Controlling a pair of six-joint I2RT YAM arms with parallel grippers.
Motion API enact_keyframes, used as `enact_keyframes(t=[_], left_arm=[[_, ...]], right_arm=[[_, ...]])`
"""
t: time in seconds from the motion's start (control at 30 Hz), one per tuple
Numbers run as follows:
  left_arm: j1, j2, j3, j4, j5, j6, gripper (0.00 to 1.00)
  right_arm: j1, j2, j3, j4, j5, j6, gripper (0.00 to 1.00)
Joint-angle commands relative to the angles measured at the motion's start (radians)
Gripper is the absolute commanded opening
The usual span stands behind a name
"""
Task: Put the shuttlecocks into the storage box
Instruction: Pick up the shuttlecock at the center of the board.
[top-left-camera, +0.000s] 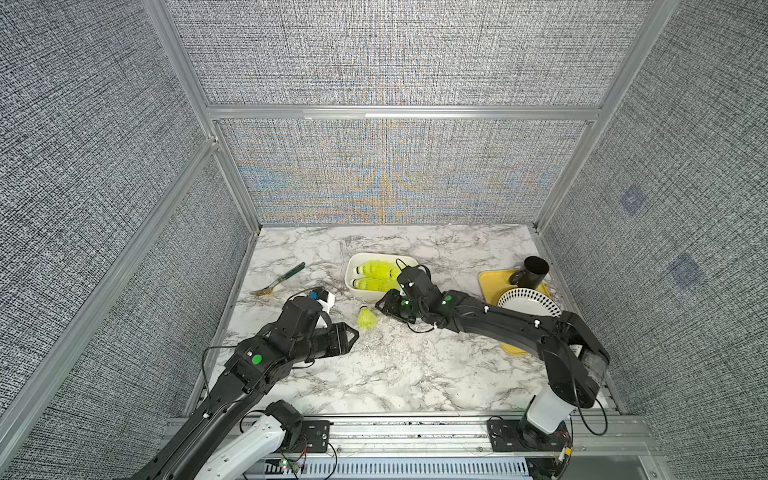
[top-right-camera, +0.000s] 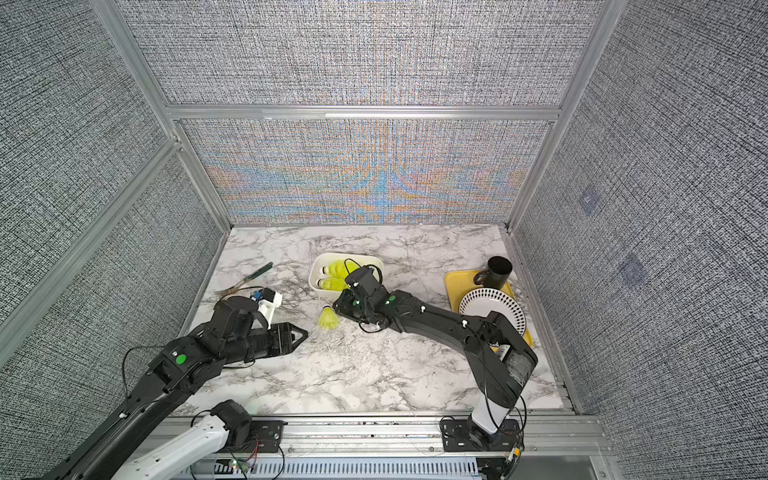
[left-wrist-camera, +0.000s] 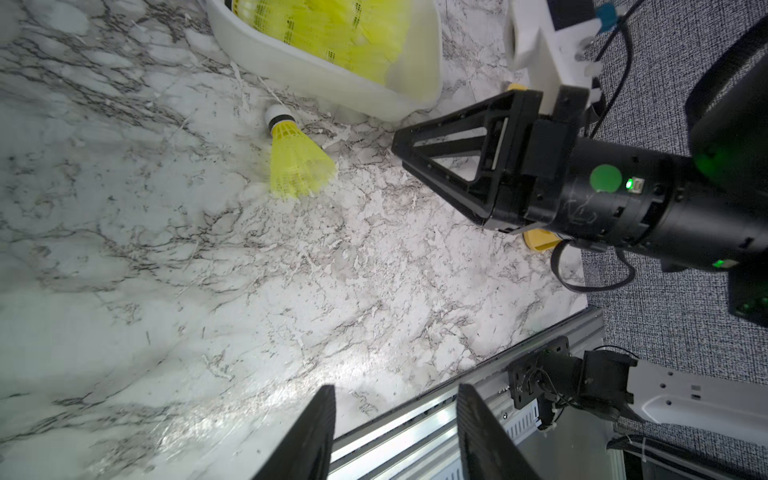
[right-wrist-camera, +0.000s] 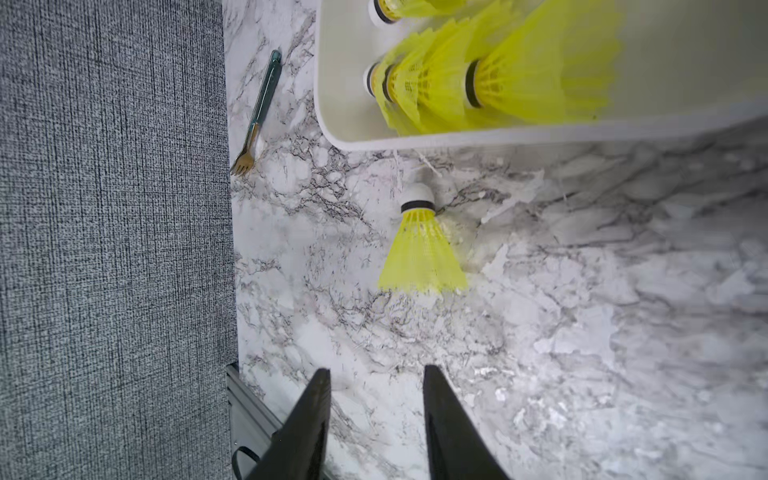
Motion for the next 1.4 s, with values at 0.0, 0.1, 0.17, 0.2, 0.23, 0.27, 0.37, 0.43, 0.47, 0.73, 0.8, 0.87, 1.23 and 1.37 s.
enact_keyframes(t=[0.0,0.1,0.17,0.2,0.23,0.27,0.37,0.43,0.47,0.73,0.8,0.87,1.23,1.37], left_arm=[[0.000,-0.040,-0.006,-0.080,-0.012,0.024,0.50],[0.001,-0.074,-0.006,-0.120,-0.019,0.036,0.50],[0.000,-0.096,-0.001,-0.152,-0.029,0.048,0.50],[0.001,-0.104,0.001,-0.166,-0.037,0.053,0.50],[0.000,-0.117,0.004,-0.182,-0.042,0.060,0.50],[0.000,-0.129,0.008,-0.198,-0.048,0.065,0.50],[0.000,-0.167,0.012,-0.240,-0.064,0.074,0.50],[0.001,-0.193,0.011,-0.262,-0.073,0.071,0.50],[0.001,-0.208,0.008,-0.270,-0.076,0.068,0.50],[0.000,-0.286,-0.004,-0.318,-0.082,0.045,0.53],[0.000,-0.290,-0.002,-0.324,-0.080,0.048,0.53],[0.001,-0.291,-0.002,-0.327,-0.076,0.051,0.53],[0.000,-0.282,0.000,-0.310,-0.059,0.054,0.53],[0.002,-0.283,0.000,-0.308,-0.057,0.052,0.53]], right_arm=[[0.035,-0.005,-0.049,0.156,0.102,0.241,0.39],[0.071,0.011,-0.084,0.206,0.127,0.363,0.39],[0.090,0.035,-0.102,0.255,0.129,0.429,0.40],[0.096,0.045,-0.108,0.276,0.128,0.452,0.40],[0.101,0.058,-0.113,0.301,0.124,0.480,0.41],[0.109,0.069,-0.118,0.325,0.126,0.505,0.41],[0.126,0.096,-0.125,0.365,0.143,0.576,0.43],[0.134,0.110,-0.137,0.394,0.161,0.625,0.43],[0.138,0.116,-0.147,0.418,0.173,0.646,0.44],[0.147,0.193,-0.128,0.508,0.227,0.735,0.45],[0.148,0.208,-0.114,0.509,0.249,0.740,0.45],[0.149,0.224,-0.101,0.499,0.265,0.752,0.46],[0.140,0.301,-0.041,0.478,0.299,0.804,0.53],[0.135,0.314,-0.022,0.450,0.299,0.800,0.54]])
